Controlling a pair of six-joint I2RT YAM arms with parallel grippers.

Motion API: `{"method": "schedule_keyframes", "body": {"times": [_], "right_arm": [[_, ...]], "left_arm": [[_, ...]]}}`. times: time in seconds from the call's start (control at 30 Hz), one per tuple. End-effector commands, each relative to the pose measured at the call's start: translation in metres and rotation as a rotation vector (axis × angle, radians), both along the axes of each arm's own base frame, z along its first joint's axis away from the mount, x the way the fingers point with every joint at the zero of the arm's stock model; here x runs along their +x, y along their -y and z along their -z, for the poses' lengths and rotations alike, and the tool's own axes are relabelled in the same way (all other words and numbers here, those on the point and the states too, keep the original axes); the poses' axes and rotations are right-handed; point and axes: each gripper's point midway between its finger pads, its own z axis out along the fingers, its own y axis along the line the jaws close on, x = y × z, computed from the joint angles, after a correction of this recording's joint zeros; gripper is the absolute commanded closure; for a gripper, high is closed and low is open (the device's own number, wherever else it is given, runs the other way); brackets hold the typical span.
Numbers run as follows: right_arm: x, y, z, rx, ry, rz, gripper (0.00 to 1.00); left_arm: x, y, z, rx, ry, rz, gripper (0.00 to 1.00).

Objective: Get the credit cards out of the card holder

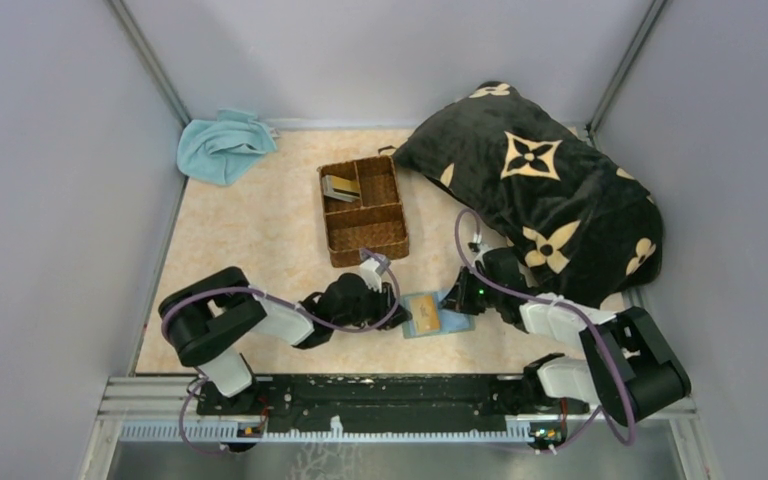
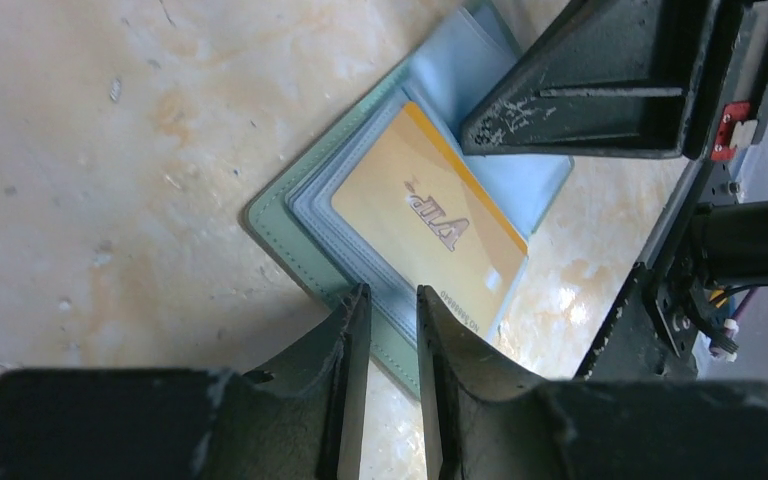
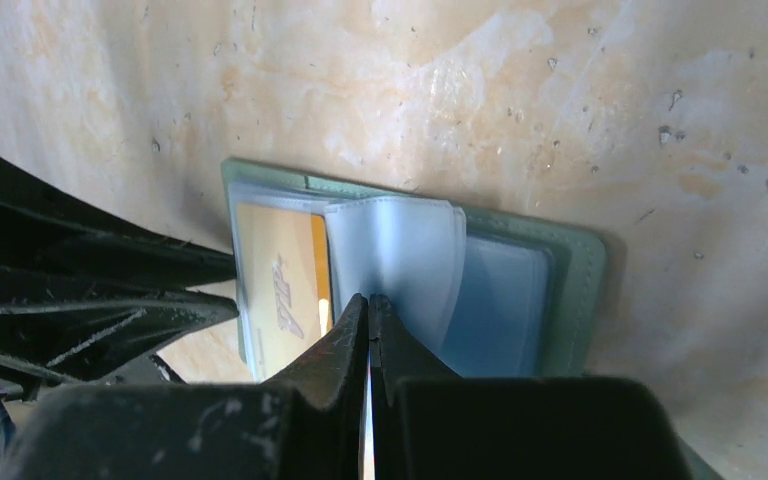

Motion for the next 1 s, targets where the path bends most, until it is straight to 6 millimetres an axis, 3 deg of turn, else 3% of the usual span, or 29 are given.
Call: {"method": "schedule_keyframes", "body": {"times": [0.0,0.23,0.33,0.4,0.57,0.8,0.97], "right_arm": [[0.01,0.007,0.002,-0.06,0.038,0.015,1.0],[0.011,0.002,-0.031,-0.011,0.13,-0.017,1.0],[0.009,-0.001,-0.039,0.01,0.146,-0.037,0.72],[0.006,-0.003,-0.04,0.024,0.144,-0.048,0.66],[0.003,-0.007,-0.036,0.05,0.139,-0.06,0.65],[-0.005,-0.008,-0.014,0.061,0.084,-0.073,0.66],[-0.009,-0.013,-0.014,0.101,0.076,-0.082,0.66]], "left_arm": [[-0.029,-0.026,0.037,0.122,-0.115,-0.004,0.69],[-0.015,-0.02,0.034,0.185,-0.056,-0.001,0.69],[-0.01,-0.012,0.033,0.188,-0.048,0.008,0.7],[-0.009,-0.008,0.034,0.184,-0.054,0.016,0.7],[-0.012,-0.005,0.036,0.174,-0.077,0.023,0.71],[-0.012,-0.006,0.037,0.18,-0.078,0.02,0.72],[-0.012,-0.005,0.038,0.181,-0.081,0.024,0.72]]}}
